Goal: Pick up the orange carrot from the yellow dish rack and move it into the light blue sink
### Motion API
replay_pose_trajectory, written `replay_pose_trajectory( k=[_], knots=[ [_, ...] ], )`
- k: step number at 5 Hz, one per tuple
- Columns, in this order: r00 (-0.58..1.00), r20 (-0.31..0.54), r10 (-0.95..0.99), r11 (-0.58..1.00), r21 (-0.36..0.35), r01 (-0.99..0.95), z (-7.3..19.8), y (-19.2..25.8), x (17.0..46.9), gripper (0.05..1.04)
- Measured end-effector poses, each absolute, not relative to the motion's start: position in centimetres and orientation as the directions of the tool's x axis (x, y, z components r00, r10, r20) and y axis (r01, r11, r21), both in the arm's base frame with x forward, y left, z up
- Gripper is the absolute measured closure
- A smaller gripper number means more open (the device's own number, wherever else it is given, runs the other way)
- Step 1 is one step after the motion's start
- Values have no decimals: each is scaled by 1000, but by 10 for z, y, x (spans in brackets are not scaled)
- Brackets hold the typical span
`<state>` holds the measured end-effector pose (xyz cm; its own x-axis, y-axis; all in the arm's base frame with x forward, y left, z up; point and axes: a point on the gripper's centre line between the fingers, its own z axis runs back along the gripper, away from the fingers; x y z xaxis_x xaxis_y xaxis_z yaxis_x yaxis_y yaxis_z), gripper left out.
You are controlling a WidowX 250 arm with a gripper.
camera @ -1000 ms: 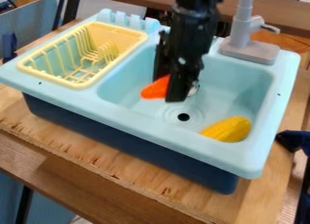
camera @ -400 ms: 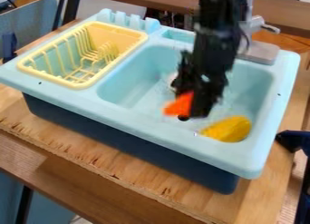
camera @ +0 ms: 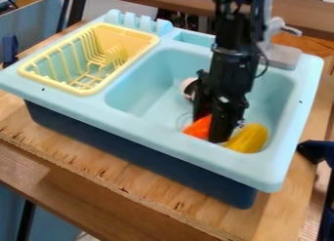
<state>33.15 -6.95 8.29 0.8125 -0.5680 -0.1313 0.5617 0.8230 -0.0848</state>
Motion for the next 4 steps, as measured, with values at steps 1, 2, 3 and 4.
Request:
replay_pose_trajectory(
  k=[1, 2, 3, 4],
  knots=[
    [841, -125, -526, 850, -43, 525, 88, -56, 341, 497],
    [855, -136, -500, 865, -21, 502, 88, -45, 343, 497],
    [865, -136, -483, 874, -27, 484, 88, -36, 343, 497],
    [856, -139, -499, 866, -39, 498, 88, -41, 341, 418]
  ],
)
